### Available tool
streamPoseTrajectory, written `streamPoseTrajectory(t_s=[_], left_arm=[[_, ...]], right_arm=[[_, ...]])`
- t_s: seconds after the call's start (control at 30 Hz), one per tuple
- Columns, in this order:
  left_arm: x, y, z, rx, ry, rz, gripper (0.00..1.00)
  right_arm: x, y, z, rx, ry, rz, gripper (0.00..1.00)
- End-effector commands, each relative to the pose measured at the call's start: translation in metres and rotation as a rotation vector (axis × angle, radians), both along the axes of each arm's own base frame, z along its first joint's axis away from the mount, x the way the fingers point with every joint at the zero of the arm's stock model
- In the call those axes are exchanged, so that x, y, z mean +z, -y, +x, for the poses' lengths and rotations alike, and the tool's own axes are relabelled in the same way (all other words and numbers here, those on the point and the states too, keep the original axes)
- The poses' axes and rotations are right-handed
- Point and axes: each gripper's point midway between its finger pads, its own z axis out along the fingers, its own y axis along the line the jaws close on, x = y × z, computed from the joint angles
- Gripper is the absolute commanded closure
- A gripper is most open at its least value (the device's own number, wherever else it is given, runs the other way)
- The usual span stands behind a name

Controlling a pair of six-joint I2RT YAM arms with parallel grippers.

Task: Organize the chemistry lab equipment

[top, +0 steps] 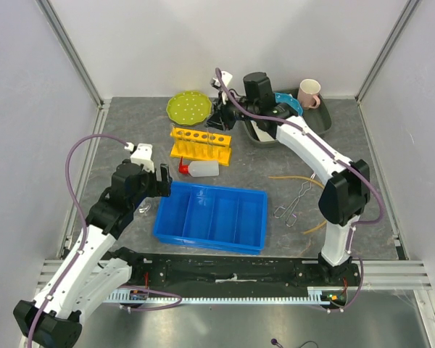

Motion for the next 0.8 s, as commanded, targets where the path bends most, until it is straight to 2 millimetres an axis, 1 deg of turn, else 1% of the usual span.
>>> streamPoseTrajectory(t_s=[0.0,0.13,0.33,0.4,0.6,0.77], left_arm=[[0.012,-0.011,0.007,0.025,0.089,0.046,0.1],[0.01,-0.014,0.008,0.041,0.088,0.053,0.1],[0.012,-0.018,0.007,0.052,0.106,0.055,0.1],[0.012,-0.018,0.007,0.054,0.106,0.057,0.1],[0.013,-0.018,0.007,0.055,0.109,0.055,0.1],[0.012,-0.018,0.007,0.053,0.109,0.056,0.1]], right_arm=[[0.012,-0.021,0.025,-0.038,0.098,0.033,0.76],[0.002,-0.035,0.035,-0.051,0.103,0.027,0.75],[0.001,-0.048,0.05,-0.075,0.12,0.036,0.76],[0.003,-0.051,0.052,-0.079,0.125,0.042,0.75],[0.002,-0.054,0.062,-0.104,0.141,0.042,0.75],[-0.007,-0.053,0.063,-0.108,0.135,0.025,0.75]])
